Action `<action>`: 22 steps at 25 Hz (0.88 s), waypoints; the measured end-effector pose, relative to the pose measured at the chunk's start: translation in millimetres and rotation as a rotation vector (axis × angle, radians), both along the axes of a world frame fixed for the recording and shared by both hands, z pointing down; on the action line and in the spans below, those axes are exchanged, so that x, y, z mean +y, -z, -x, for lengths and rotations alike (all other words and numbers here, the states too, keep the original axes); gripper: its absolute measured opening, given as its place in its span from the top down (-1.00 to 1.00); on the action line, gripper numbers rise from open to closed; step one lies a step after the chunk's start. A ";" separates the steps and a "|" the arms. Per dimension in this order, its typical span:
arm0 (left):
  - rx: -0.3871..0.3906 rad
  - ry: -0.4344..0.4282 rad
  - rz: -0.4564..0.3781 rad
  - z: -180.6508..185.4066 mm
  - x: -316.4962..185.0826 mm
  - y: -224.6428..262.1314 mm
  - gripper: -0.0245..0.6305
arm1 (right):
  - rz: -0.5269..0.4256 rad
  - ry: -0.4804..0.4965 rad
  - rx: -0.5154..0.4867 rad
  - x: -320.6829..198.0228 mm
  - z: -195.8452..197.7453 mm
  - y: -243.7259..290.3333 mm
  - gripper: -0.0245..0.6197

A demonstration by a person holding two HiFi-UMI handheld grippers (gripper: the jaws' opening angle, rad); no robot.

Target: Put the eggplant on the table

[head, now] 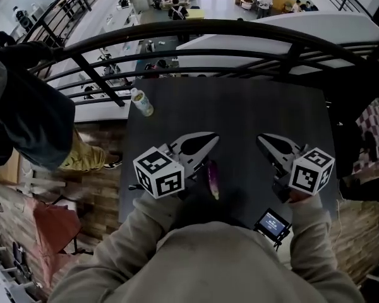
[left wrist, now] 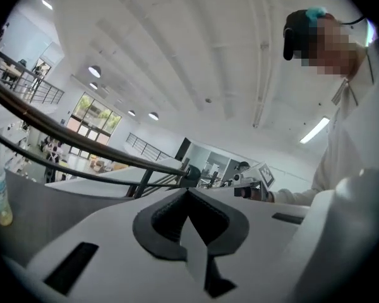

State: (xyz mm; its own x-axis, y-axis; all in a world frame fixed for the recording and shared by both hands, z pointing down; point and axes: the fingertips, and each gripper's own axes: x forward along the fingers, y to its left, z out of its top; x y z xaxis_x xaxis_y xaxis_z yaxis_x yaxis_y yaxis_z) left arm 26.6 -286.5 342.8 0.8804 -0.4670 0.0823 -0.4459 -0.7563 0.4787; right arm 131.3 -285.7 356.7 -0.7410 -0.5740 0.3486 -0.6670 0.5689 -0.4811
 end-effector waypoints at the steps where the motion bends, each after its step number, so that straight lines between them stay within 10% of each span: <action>1: 0.009 -0.007 -0.026 -0.2 -0.6 13.7 0.91 | -0.058 0.001 -0.029 -1.8 1.1 19.8 0.88; 8: 0.053 -0.038 -0.151 -1.1 11.8 83.2 0.91 | -0.239 -0.014 -0.083 7.7 2.3 97.4 0.88; 22: 0.025 -0.072 -0.175 -12.1 31.6 83.6 0.91 | -0.239 -0.010 -0.103 34.5 3.1 94.6 0.88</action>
